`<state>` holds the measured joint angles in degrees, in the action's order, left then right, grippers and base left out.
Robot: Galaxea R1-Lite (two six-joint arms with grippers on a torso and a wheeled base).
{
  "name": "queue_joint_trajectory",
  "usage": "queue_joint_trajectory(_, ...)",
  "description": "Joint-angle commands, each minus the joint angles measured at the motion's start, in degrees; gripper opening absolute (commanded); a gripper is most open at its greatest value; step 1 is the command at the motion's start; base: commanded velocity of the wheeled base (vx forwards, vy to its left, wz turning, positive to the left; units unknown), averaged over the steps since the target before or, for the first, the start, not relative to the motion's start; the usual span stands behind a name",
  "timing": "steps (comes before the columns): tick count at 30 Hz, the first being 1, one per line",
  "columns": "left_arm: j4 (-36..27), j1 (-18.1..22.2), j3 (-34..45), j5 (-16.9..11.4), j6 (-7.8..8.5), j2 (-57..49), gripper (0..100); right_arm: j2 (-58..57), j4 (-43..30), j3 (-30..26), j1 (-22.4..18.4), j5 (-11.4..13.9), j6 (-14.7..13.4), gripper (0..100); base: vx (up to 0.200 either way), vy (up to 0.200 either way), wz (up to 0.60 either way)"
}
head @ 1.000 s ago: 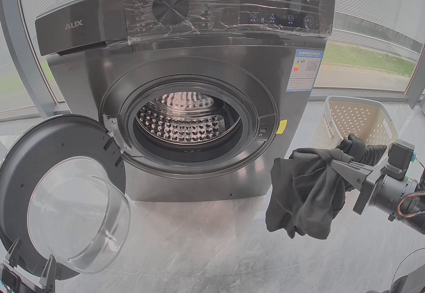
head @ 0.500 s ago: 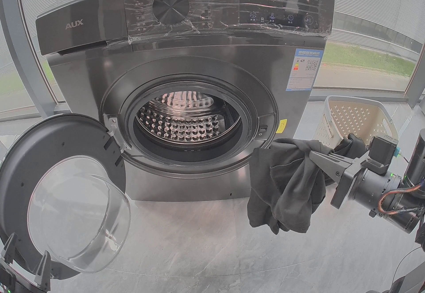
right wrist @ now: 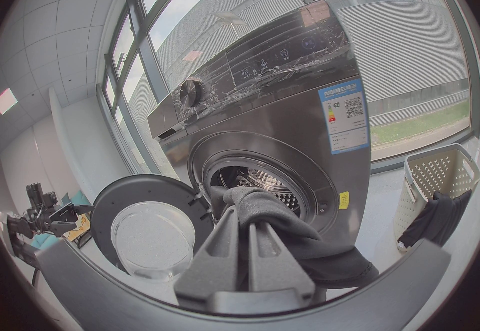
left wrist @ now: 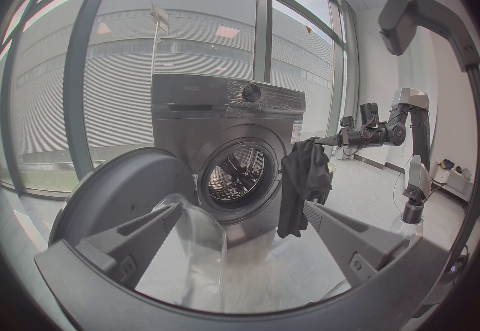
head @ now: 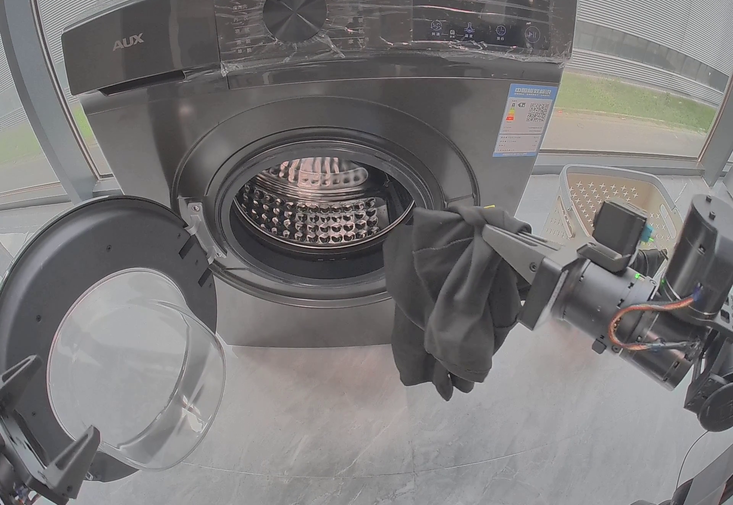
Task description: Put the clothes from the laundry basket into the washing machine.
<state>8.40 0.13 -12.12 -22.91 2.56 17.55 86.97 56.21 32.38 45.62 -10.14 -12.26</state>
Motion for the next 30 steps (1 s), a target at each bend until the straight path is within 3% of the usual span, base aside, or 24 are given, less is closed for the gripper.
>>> queue_joint_trajectory(1, 13.7, -3.8, -3.0, -2.8, 2.45, 26.5, 100, 12.9, 4.8, 9.5, 1.6, -2.2, -0.7, 0, 0.0, 0.0, 0.0)
queue_joint_trajectory(2, 13.7, -3.8, -3.0, -2.8, 2.45, 26.5, 100, 12.9, 4.8, 9.5, 1.6, -2.2, -0.7, 0, 0.0, 0.0, 0.0)
queue_joint_trajectory(3, 16.6, -6.3, -3.3, -2.0, 2.36, 31.1, 100, 15.1, 4.8, 12.6, 2.2, -3.7, -0.8, 0, 0.0, 0.0, 0.0)
queue_joint_trajectory(6, 19.5, -10.9, -3.8, 1.4, 1.92, 37.0, 100, 17.5, 4.8, 16.8, 2.4, -5.1, -0.7, 0, 0.0, 0.0, 0.0)
queue_joint_trajectory(15, 32.5, -23.2, -7.0, 10.3, 0.52, 54.3, 100, 21.2, 3.6, 24.2, 2.4, -3.0, -0.7, 0, 0.0, 0.0, 0.0)
queue_joint_trajectory(21, 39.9, -26.9, -8.4, 11.1, -0.27, 62.4, 100, 23.3, 3.7, 25.0, 2.5, -2.9, -0.7, 0, 0.0, 0.0, 0.0)
queue_joint_trajectory(30, 42.1, -30.3, -8.8, 11.0, -0.1, 70.3, 100, 25.7, 4.4, 26.2, 3.6, -2.9, -0.7, 0, 0.0, 0.0, 0.0)
